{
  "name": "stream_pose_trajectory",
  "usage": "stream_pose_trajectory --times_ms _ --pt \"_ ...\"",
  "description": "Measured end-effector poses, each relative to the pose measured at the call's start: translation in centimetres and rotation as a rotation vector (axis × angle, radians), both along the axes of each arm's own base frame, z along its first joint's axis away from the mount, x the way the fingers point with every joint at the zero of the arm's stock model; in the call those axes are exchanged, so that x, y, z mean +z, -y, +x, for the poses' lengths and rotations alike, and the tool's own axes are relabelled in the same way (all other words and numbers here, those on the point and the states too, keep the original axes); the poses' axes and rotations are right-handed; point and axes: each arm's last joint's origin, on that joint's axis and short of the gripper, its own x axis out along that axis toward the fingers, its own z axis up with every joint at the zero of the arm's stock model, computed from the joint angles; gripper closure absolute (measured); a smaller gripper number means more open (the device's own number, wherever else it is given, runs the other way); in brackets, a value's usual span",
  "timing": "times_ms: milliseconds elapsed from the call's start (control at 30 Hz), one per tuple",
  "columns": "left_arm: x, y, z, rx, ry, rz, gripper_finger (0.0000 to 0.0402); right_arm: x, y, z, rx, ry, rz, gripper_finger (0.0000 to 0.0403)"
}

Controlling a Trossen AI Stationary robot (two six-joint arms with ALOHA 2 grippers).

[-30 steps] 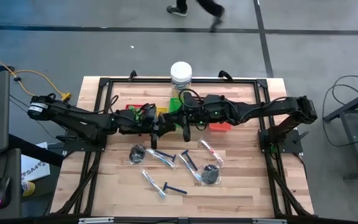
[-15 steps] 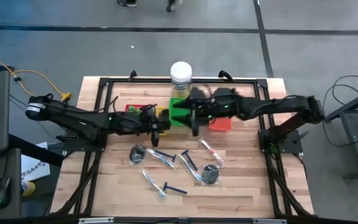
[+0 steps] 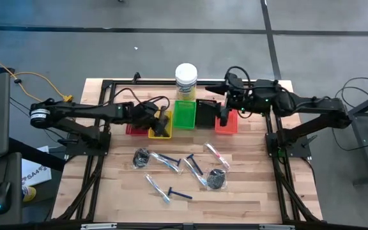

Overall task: Pick & Place Travel size toiletries
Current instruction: Put the black hair comb into the yellow bin, then put the black hairbrush into the green bin

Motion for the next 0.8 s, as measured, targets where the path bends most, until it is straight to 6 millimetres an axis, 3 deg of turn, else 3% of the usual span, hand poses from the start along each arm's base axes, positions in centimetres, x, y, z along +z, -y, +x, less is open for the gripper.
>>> stream_pose_trajectory --times_ms 200,533,667,800 --pt "-1.4 -1.0 0.4 -0.016 -0.048 -0.085 0.0362 -0.1 0.0 -0.7 0.007 -0.035 0.005 0.0107" --pt "-0.8 -1.1 -0.3 0.066 -0.048 -0.076 0.0212 -0.7 -0.1 -0.7 0.042 -0.098 0.013 0.0109" --pt "0.7 0.1 -1.8 0.128 -0.040 -0.055 0.0206 -1.1 -0.1 -1.3 0.038 -0.159 0.025 0.0109" --pt "2.4 2.9 -3.5 0.154 0.013 -0.061 0.0224 -1.5 -0.2 -3.2 0.057 -0.252 0.077 0.0109"
